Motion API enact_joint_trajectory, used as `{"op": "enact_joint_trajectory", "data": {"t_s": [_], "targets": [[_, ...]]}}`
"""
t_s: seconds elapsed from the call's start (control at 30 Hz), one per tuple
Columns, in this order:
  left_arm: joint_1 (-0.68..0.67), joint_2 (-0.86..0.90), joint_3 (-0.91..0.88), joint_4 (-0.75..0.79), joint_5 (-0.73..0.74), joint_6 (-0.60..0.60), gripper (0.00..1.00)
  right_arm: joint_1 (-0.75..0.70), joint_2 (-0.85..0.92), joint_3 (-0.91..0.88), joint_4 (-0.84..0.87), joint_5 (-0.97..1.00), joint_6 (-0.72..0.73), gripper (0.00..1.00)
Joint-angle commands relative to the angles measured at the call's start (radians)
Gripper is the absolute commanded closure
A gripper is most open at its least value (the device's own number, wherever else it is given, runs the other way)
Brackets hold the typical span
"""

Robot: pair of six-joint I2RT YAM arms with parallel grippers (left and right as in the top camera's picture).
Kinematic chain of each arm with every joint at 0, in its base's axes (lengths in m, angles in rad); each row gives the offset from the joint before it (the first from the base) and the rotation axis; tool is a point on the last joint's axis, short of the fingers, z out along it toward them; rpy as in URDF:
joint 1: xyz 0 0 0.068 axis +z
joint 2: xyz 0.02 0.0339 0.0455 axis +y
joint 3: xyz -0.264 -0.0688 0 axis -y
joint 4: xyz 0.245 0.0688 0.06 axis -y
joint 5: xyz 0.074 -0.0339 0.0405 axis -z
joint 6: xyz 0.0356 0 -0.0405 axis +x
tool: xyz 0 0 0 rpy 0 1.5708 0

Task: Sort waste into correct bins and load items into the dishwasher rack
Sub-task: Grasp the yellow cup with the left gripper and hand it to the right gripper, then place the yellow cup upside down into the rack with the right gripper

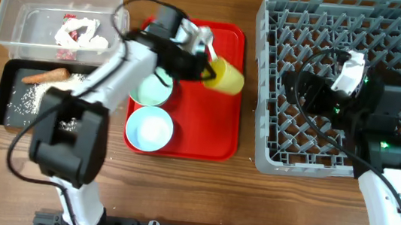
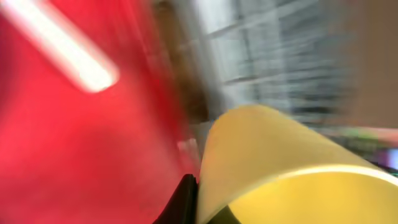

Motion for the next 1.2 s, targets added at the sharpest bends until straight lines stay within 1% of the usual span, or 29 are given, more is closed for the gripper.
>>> {"op": "enact_joint_trajectory", "data": {"t_s": [0.0,0.07,0.1,0.17,0.2,0.33,0.43,0.53,0.67,0.77,0.87,0.97,1.07,1.13,1.17], "targets": [[0.113,-0.045,0.024,0.055,0.572,-0.01,0.96,0.005,0.033,0.018,0.112,-0.238,0.0,0.0],[0.147,-0.045,0.024,0.077,0.706,-0.01,0.96,0.006,0.061,0.018,0.192,-0.346,0.0,0.0],[0.156,-0.045,0.024,0.075,0.729,-0.019,0.96,0.006,0.076,0.018,0.229,-0.391,0.0,0.0],[0.161,-0.045,0.024,0.076,0.729,-0.074,0.96,0.017,0.119,0.018,0.314,-0.478,0.0,0.0],[0.161,-0.045,0.024,0.076,0.729,-0.084,0.96,0.025,0.138,0.018,0.353,-0.511,0.0,0.0],[0.121,-0.045,0.024,0.072,0.729,-0.089,0.96,0.077,0.239,0.018,0.546,-0.671,0.004,0.01],[0.087,-0.045,0.024,0.072,0.729,-0.089,0.96,0.109,0.301,0.018,0.69,-0.746,0.065,0.0],[0.065,-0.045,0.024,0.072,0.729,-0.089,0.96,0.139,0.327,0.018,0.742,-0.767,0.082,0.0],[0.048,-0.045,0.024,0.072,0.729,-0.089,0.96,0.191,0.346,0.018,0.743,-0.767,0.08,0.01],[0.048,-0.045,0.024,0.076,0.729,-0.089,0.96,0.217,0.346,0.018,0.743,-0.767,0.078,0.05],[0.048,-0.045,0.024,0.076,0.729,-0.089,0.96,0.229,0.346,0.018,0.743,-0.766,0.078,0.14],[0.048,-0.045,0.024,0.076,0.729,-0.089,0.96,0.23,0.346,0.018,0.743,-0.763,0.079,0.28],[0.048,-0.045,0.024,0.076,0.729,-0.088,0.95,0.23,0.346,0.018,0.743,-0.758,0.079,0.38],[0.048,-0.045,0.024,0.076,0.729,-0.088,0.9,0.23,0.346,0.018,0.743,-0.751,0.08,0.41],[0.048,-0.045,0.024,0.076,0.729,-0.088,0.86,0.23,0.346,0.018,0.743,-0.742,0.081,0.42]]}}
